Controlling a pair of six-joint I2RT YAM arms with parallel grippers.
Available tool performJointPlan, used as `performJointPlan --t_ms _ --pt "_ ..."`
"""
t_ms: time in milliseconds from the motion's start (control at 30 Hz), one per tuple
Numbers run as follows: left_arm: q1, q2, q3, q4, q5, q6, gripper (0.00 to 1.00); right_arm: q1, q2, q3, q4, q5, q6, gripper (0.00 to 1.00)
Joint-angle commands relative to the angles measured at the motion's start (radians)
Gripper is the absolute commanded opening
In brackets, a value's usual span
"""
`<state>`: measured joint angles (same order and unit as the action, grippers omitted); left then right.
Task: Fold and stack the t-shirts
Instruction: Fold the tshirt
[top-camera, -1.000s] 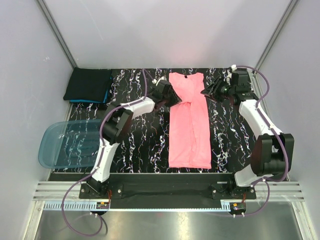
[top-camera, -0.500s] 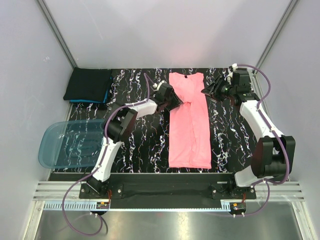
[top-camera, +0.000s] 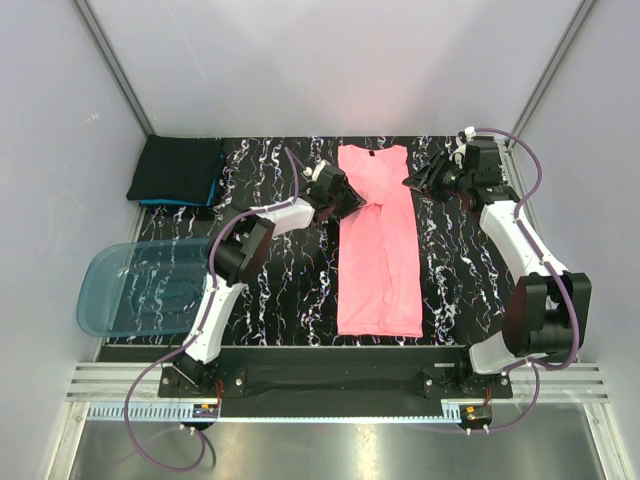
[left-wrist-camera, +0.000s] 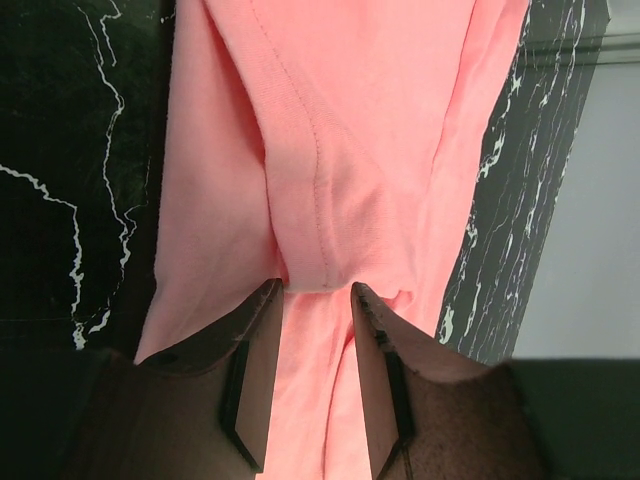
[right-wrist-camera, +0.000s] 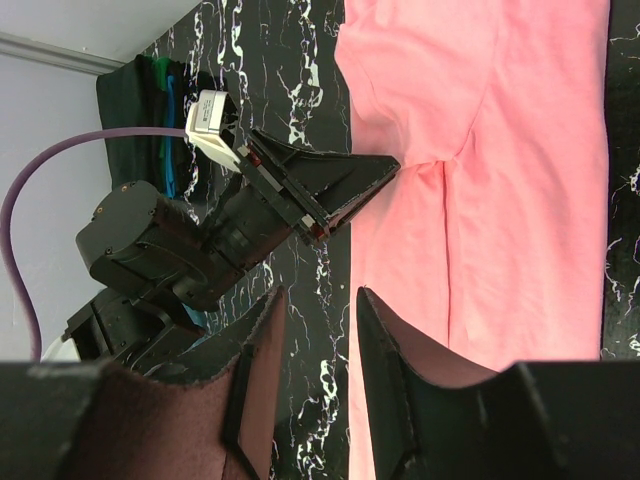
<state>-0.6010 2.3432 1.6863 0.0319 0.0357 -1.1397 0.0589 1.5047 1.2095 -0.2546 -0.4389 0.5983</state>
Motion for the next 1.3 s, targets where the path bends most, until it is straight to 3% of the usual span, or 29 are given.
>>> performJointPlan --t_ms 0,700,1100,1267 --pt "0.0 -0.002 0.035 0.033 -0.033 -0.026 0.38 -0.001 -0.038 0.007 0.04 -0.011 -0.022 0.42" --pt "0.0 0.027 0.062 0.019 -0.059 -0.058 0.31 -0.004 -0.058 0.016 0.026 0.0 -0.029 0.42" --pt "0.0 -0.054 0.056 -0.029 -0.108 -0.011 0.02 -0.007 -0.055 0.012 0.032 0.003 -0.029 0.42" --pt "0.001 -0.073 0.053 -0.064 -0.111 -0.006 0.0 -0.011 -0.054 0.007 0.037 0.005 -0.029 0.42"
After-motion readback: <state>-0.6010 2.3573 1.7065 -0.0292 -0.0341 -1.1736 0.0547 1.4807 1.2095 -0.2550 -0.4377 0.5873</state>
